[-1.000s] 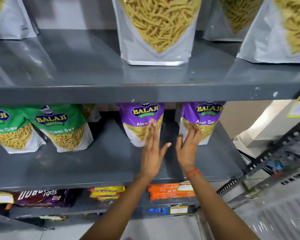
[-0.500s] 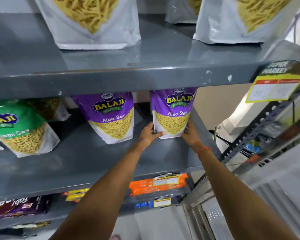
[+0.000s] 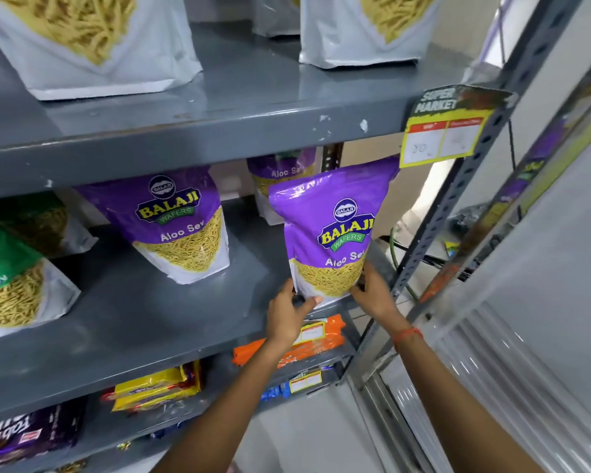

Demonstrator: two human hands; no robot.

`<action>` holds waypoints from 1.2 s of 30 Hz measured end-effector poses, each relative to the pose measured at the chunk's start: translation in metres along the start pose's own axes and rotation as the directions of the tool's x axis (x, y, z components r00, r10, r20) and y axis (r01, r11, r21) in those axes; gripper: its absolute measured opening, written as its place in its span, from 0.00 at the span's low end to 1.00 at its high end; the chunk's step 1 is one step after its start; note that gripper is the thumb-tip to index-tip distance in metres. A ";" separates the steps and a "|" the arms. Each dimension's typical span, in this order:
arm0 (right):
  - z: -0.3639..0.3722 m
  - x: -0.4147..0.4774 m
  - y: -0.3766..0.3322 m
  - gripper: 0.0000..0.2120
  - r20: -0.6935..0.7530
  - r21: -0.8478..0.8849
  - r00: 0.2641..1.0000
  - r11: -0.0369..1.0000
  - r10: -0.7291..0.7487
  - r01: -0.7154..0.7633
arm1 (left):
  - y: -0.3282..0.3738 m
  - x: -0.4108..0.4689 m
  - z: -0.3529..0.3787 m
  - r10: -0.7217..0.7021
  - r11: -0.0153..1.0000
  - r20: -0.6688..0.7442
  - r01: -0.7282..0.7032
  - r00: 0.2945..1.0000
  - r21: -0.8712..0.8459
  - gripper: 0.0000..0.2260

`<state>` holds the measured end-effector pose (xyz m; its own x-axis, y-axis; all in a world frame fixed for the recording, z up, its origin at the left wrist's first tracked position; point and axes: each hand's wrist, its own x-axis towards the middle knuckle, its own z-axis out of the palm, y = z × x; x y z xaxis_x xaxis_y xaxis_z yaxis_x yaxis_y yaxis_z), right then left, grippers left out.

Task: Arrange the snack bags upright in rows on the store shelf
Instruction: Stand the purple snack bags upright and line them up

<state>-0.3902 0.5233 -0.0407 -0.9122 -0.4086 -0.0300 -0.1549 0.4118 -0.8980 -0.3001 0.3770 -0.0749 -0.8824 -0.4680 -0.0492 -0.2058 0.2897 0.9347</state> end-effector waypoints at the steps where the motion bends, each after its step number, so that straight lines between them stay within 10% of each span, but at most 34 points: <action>1: 0.000 -0.003 -0.001 0.20 0.001 0.005 1.000 1.000 0.007 -0.007 | 0.001 -0.001 0.001 -0.008 1.000 0.004 0.008 1.000 -0.005 0.20; 14: 0.014 -0.017 -0.012 0.21 -0.180 0.008 0.984 1.000 0.011 -0.010 | 0.007 -0.004 -0.007 -0.014 1.000 0.079 0.013 0.997 0.019 0.24; 19: 0.049 -0.048 -0.044 0.23 -0.704 -0.114 0.680 0.978 -0.204 0.176 | 0.012 -0.027 -0.025 0.274 0.909 -0.122 -0.216 0.954 0.356 0.32; 24: 0.120 -0.052 -0.095 0.16 -0.594 -0.176 0.655 0.870 -0.467 0.461 | 0.009 -0.022 -0.083 0.464 0.821 -0.268 -0.296 0.844 0.489 0.34; 28: 0.176 -0.030 -0.117 0.15 -0.402 -0.231 0.698 0.803 -0.593 0.549 | -0.017 -0.001 -0.145 0.304 0.909 -0.489 -0.095 0.818 0.406 0.43; 36: 0.217 0.074 -0.107 0.30 0.006 0.155 1.000 0.988 0.010 -0.011 | -0.070 0.053 -0.227 -0.057 0.995 -0.165 0.042 0.985 -0.093 0.42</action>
<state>-0.3592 0.2720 -0.0423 -0.9114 -0.4094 -0.0420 -0.0840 0.2850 -0.9548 -0.2369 0.1423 -0.0631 -0.7871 -0.6152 -0.0440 -0.2025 0.1904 0.9606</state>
